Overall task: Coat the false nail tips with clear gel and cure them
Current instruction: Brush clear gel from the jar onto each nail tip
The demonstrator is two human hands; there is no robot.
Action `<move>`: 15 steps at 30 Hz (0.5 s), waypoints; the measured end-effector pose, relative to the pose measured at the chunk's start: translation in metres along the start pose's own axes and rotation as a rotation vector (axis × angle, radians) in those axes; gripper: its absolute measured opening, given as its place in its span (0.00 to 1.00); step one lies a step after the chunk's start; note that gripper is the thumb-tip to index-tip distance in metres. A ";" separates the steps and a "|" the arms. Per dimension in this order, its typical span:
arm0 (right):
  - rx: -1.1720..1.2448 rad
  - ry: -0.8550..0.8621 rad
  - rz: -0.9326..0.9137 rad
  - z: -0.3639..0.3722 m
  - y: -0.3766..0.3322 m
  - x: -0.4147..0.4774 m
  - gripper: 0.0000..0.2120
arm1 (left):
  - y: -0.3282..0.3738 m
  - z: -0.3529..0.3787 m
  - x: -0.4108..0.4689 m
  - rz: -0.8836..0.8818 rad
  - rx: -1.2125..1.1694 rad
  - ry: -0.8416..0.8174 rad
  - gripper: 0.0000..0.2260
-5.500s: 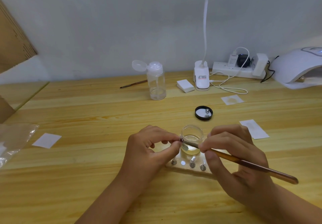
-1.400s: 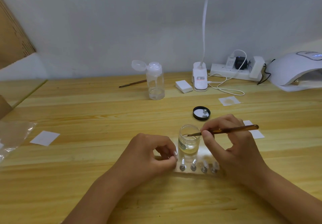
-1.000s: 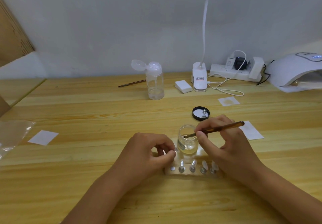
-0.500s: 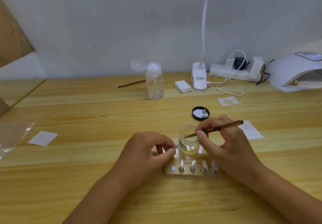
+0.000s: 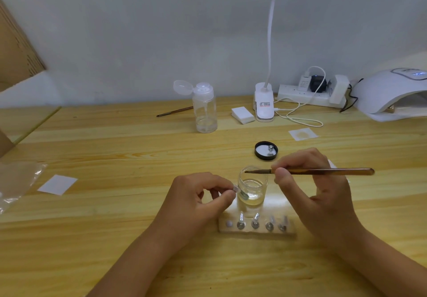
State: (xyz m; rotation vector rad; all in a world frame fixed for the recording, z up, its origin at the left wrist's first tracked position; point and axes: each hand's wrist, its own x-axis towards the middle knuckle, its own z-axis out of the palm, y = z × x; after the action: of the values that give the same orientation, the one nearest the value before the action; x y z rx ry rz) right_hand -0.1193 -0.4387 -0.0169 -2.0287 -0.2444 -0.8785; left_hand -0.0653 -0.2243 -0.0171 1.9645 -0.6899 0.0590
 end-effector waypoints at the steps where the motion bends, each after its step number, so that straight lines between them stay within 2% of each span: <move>1: 0.006 0.007 -0.016 0.000 -0.001 -0.002 0.04 | 0.000 0.001 0.000 -0.003 -0.023 0.008 0.04; 7: 0.019 0.005 -0.098 0.003 -0.007 -0.009 0.03 | -0.001 0.003 0.001 -0.005 -0.097 0.027 0.04; 15: 0.025 -0.022 -0.131 0.005 -0.008 -0.010 0.03 | 0.000 0.004 0.002 0.006 -0.081 0.028 0.04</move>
State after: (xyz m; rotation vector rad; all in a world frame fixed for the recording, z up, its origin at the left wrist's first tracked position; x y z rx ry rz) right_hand -0.1278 -0.4287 -0.0200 -2.0181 -0.4020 -0.9293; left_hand -0.0649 -0.2282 -0.0185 1.8804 -0.6703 0.0611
